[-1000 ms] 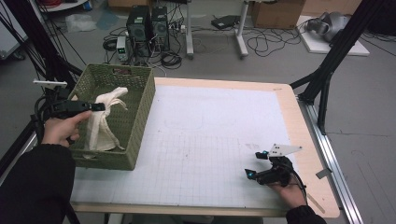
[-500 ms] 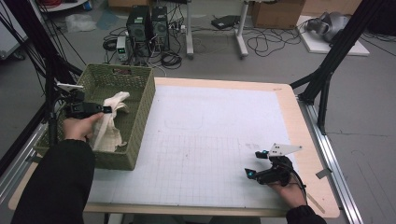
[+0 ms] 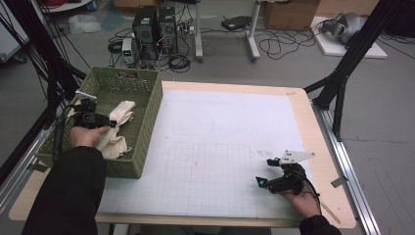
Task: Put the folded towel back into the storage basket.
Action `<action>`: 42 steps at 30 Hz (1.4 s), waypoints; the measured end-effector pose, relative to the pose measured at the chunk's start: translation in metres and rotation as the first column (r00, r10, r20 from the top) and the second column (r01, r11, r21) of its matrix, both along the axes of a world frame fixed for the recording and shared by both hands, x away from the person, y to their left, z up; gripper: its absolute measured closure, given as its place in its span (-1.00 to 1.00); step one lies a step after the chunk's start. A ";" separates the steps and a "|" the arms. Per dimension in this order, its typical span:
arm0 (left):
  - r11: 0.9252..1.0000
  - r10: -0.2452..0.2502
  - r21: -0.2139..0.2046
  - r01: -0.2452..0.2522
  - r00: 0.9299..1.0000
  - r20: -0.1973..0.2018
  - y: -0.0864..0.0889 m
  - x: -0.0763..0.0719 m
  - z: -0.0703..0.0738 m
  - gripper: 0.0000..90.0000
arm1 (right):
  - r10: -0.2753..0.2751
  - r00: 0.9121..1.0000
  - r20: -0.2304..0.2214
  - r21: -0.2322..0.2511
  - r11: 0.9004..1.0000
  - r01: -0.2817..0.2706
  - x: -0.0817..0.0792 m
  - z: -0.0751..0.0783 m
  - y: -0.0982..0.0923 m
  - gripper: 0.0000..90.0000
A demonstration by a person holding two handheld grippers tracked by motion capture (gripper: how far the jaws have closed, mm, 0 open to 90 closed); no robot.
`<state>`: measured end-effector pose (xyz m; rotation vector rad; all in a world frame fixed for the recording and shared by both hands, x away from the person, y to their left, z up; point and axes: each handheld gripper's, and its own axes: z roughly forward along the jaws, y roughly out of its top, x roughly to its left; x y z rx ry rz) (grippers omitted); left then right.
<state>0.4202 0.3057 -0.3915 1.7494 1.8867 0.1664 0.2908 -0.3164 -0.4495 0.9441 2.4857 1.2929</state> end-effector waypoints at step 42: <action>0.995 -0.101 0.034 0.097 0.982 0.159 -0.015 0.011 0.002 0.49 | 0.002 1.000 -0.003 0.003 1.000 -0.002 0.000 0.002 -0.001 -0.73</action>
